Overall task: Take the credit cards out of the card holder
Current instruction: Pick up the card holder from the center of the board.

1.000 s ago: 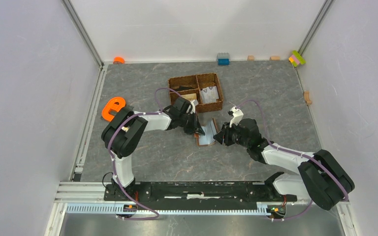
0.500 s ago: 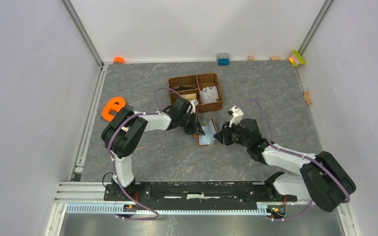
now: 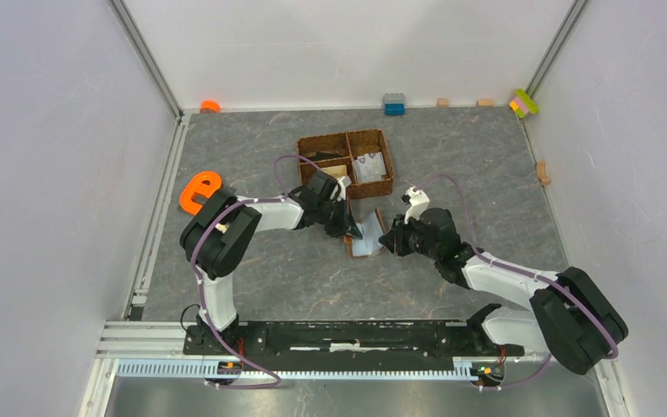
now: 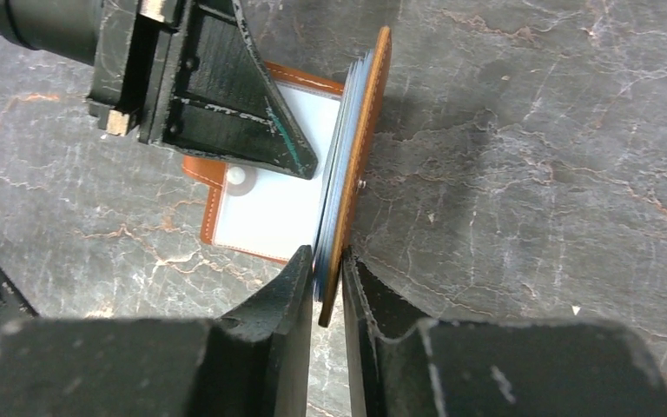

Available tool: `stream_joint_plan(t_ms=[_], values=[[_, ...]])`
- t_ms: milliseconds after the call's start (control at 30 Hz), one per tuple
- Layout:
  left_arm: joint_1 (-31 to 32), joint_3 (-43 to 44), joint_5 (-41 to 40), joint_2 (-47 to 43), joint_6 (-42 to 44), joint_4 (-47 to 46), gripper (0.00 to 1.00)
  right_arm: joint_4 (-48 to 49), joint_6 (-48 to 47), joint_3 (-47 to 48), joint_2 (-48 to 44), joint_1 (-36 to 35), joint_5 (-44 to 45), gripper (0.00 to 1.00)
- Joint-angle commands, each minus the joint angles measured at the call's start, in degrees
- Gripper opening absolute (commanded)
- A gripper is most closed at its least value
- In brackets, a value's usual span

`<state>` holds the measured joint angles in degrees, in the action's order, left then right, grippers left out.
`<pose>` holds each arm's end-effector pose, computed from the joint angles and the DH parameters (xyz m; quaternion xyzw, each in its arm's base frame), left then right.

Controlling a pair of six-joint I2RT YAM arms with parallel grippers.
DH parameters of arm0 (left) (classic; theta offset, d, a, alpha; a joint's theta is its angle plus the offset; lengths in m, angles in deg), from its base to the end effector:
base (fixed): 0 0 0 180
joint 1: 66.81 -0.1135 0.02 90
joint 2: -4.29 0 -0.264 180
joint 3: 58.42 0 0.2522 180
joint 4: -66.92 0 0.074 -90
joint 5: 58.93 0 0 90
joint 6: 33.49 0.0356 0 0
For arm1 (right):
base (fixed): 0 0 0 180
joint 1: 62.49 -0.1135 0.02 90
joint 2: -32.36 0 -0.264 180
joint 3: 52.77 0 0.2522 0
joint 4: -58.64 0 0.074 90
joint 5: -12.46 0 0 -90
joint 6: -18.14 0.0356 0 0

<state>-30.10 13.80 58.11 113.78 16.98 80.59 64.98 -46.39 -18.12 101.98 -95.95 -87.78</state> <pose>0.2913 -0.2374 0.1276 0.0556 0.9180 -0.3740 0.1197 0.1888 0.1323 0.1642 -0.1051 0.8513 0.3168 0.4048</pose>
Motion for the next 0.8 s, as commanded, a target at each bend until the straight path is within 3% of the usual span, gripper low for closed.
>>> stream_joint_plan(t_ms=[0, 133, 233, 367, 767], values=[[0.2, 1.1, -1.7, 1.1, 2.7, 1.3, 0.02, -3.0, -2.1, 2.8, 1.0, -0.6, 4.4, 0.24], [0.3, 1.1, -1.7, 1.2, 2.7, 1.4, 0.02, -3.2, -2.2, 3.3, 1.9, -1.2, 4.0, 0.26], [0.3, 1.1, -1.7, 1.2, 2.8, 1.4, 0.02, 0.8, -1.5, 2.5, 2.6, -1.3, -1.1, 0.25], [0.4, 1.4, -1.6, 1.5, 2.8, 1.8, 0.02, 7.1, -0.3, 1.0, 3.3, -1.3, -7.5, 0.19], [0.6, 1.7, -1.7, 1.9, 3.1, 2.2, 0.02, 14.1, 2.0, -0.8, 4.0, -1.3, -12.6, 0.06]])
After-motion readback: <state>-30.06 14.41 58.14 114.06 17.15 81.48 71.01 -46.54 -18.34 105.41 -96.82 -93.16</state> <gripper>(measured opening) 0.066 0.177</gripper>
